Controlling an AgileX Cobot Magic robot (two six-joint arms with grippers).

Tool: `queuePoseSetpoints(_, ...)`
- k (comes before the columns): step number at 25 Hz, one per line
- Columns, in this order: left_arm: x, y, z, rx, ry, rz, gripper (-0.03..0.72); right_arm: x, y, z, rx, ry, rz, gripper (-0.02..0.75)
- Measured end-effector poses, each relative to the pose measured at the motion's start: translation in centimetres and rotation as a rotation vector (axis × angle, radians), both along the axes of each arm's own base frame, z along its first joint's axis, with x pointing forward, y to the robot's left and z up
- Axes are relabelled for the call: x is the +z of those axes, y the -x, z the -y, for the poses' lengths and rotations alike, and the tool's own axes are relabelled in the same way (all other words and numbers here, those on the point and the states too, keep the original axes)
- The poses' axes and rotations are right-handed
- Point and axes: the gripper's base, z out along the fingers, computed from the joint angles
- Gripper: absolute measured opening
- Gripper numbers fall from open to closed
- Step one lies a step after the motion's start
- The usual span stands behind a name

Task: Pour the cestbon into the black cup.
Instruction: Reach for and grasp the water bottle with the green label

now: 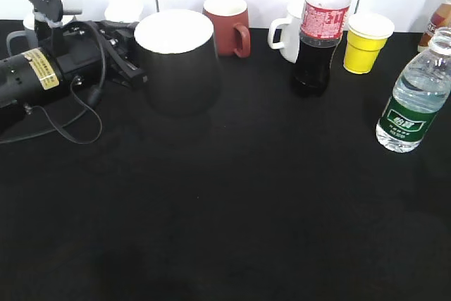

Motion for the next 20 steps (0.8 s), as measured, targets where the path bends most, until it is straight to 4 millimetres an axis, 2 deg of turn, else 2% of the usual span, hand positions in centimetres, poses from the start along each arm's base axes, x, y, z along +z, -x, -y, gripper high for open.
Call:
queuePoseSetpoints(6, 0.0, 0.0, 0.0, 0.000, 0.000, -0.001, 0.068, -3.5, -3.3, -1.4, 0.167, -0.008, -0.124, 0.491)
queuePoseSetpoints(7, 0.0, 0.0, 0.0, 0.000, 0.000, -0.001, 0.068, -4.3, -3.7, -1.4, 0.166, -0.036, -0.165, 0.515)
queuePoseSetpoints(8, 0.0, 0.0, 0.0, 0.000, 0.000, -0.001, 0.067, -5.1, -4.0, -1.4, 0.165, -0.054, -0.207, 0.575)
queuePoseSetpoints(9, 0.0, 0.0, 0.0, 0.000, 0.000, -0.001, 0.067, -5.4, -4.6, -1.4, 0.163, -0.071, -0.228, 0.642)
queuePoseSetpoints(10, 0.0, 0.0, 0.0, 0.000, 0.000, -0.001, 0.067, -5.3, -5.3, -1.4, 0.170, -0.073, -0.231, 0.661)
queuePoseSetpoints(15, 0.0, 0.0, 0.0, 0.000, 0.000, -0.001, 0.067, -6.4, -8.9, -1.7, 0.217, -0.043, -0.294, 0.671)
queuePoseSetpoints(20, 0.0, 0.0, 0.0, 0.000, 0.001, -0.001, 0.067, -7.9, -10.5, -1.8, 0.241, -0.055, -0.305, 0.671)
